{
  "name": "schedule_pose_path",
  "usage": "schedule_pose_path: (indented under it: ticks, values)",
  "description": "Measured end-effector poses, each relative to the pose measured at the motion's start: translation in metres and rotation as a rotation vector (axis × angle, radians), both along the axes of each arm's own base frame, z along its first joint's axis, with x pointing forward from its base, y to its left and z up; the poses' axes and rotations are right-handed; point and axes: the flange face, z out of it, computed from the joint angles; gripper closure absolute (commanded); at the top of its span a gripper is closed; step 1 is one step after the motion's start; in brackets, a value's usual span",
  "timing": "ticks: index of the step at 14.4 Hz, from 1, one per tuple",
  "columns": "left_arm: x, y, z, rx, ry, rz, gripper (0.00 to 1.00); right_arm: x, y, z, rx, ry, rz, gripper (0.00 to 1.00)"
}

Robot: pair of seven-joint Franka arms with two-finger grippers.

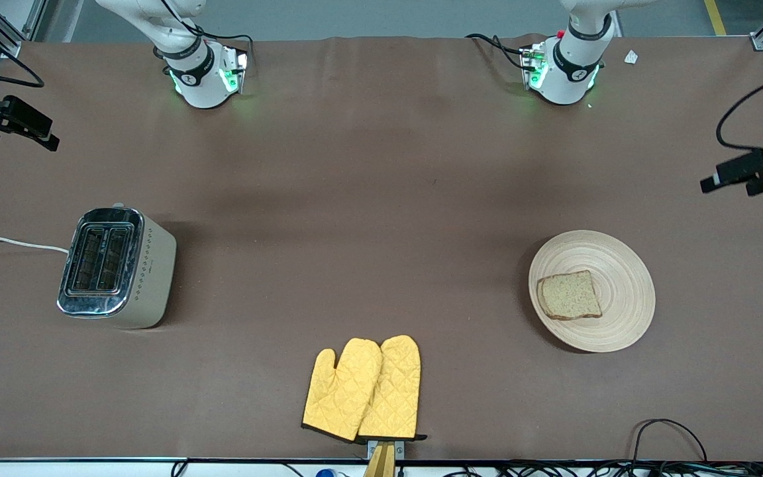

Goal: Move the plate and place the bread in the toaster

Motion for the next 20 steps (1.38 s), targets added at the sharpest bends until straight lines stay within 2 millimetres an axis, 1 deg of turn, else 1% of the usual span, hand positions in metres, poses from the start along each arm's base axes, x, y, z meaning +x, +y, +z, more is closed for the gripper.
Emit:
schedule_pose_path:
  ticks: [3,4,7,9,11,12,14,15,17,18,20]
  values:
    - [0.023,0.043,-0.051,-0.081,0.004,0.049,0.0,0.0,0.001,0.0,0.003,0.0,0.001,0.0]
    - [0.029,0.053,-0.067,-0.092,0.01,0.065,0.0,0.0,0.001,0.0,0.003,0.0,0.001,0.0]
    - [0.045,0.072,-0.11,-0.118,0.01,0.097,0.0,0.0,0.0,0.0,0.004,0.0,0.0,0.0]
    - [0.051,0.091,-0.145,-0.158,0.006,0.083,0.0,0.0,0.0,0.0,0.004,0.001,0.0,0.0]
    - [0.055,0.12,-0.187,-0.204,-0.011,0.065,0.0,0.0,0.0,0.0,0.004,0.001,0.0,0.0]
    - [0.054,0.136,-0.213,-0.237,-0.019,0.054,0.0,0.0,0.0,0.0,0.004,0.001,0.0,0.0]
    - [0.052,0.165,-0.26,-0.311,-0.036,0.041,0.04,0.0,0.0,0.0,0.005,0.002,0.0,0.0]
    - [0.049,0.176,-0.283,-0.347,-0.04,0.045,0.1,0.0,0.001,0.0,0.005,0.002,0.0,0.0]
    - [0.044,0.191,-0.325,-0.397,-0.025,0.066,0.18,0.0,0.001,0.0,0.005,0.002,0.0,0.0]
    - [0.043,0.193,-0.342,-0.414,-0.012,0.075,0.19,0.0,0.001,0.0,0.005,0.002,0.0,0.0]
    - [0.043,0.188,-0.364,-0.443,0.005,0.084,0.22,0.0,0.001,0.0,0.005,0.002,0.0,0.0]
